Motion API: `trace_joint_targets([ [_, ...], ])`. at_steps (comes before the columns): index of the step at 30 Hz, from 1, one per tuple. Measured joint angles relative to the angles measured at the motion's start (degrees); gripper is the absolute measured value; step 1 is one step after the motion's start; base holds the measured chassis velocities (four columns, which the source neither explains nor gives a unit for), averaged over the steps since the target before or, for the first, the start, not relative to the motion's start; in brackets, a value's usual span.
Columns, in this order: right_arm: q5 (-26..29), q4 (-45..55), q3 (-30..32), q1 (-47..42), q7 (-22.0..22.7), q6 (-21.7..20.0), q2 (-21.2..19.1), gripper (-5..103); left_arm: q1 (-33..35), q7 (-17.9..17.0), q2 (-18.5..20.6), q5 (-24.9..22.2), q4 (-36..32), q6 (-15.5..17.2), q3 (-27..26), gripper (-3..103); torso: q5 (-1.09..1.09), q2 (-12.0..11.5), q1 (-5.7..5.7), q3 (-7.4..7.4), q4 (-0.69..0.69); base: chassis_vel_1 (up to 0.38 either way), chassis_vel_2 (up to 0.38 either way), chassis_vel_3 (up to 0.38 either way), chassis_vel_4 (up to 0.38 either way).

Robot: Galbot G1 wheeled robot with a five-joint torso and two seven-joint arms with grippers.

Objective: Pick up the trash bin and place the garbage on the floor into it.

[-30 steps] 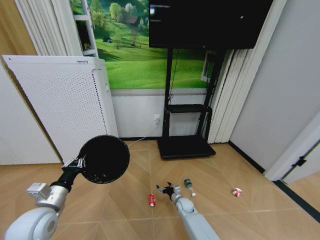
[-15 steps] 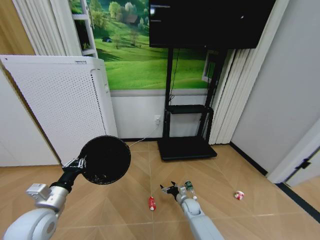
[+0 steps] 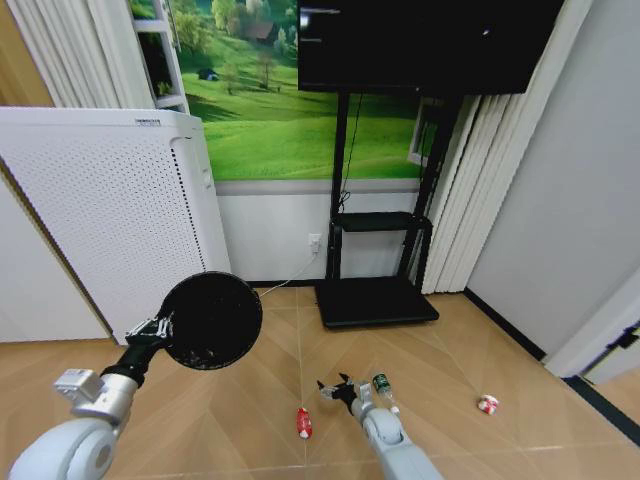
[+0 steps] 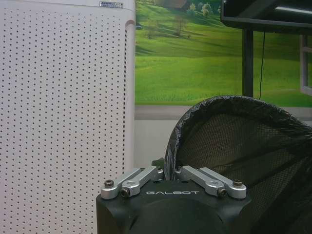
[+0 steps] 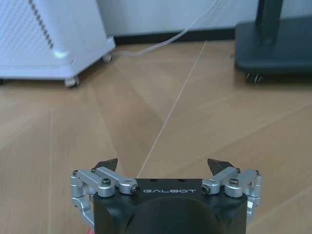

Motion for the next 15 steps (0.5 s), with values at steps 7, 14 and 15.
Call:
trace_joint_targets([
  [7,-3.9,-5.5,-0.7,-0.1,0.8,0.0,2.6,100,0.1,0.2,-0.6,0.3,-0.4,0.0,0.1,3,0.0,0.0,0.0,0.01,0.0,0.0,0.0,0.0,0.0],
  [14,-5.0,-10.6,-0.4,1.3,2.5,-0.4,4.6,100,0.8,0.4,-1.2,0.6,-0.8,-0.3,-0.3,3,0.0,0.0,0.0,0.0,0.01,0.0,0.0,0.0,0.0],
  [15,-4.5,-10.4,-0.5,1.1,2.7,-0.6,4.5,100,0.9,0.4,-1.3,0.6,-0.8,-0.3,-0.4,3,0.0,0.0,0.0,0.0,0.01,0.0,0.0,0.0,0.0],
])
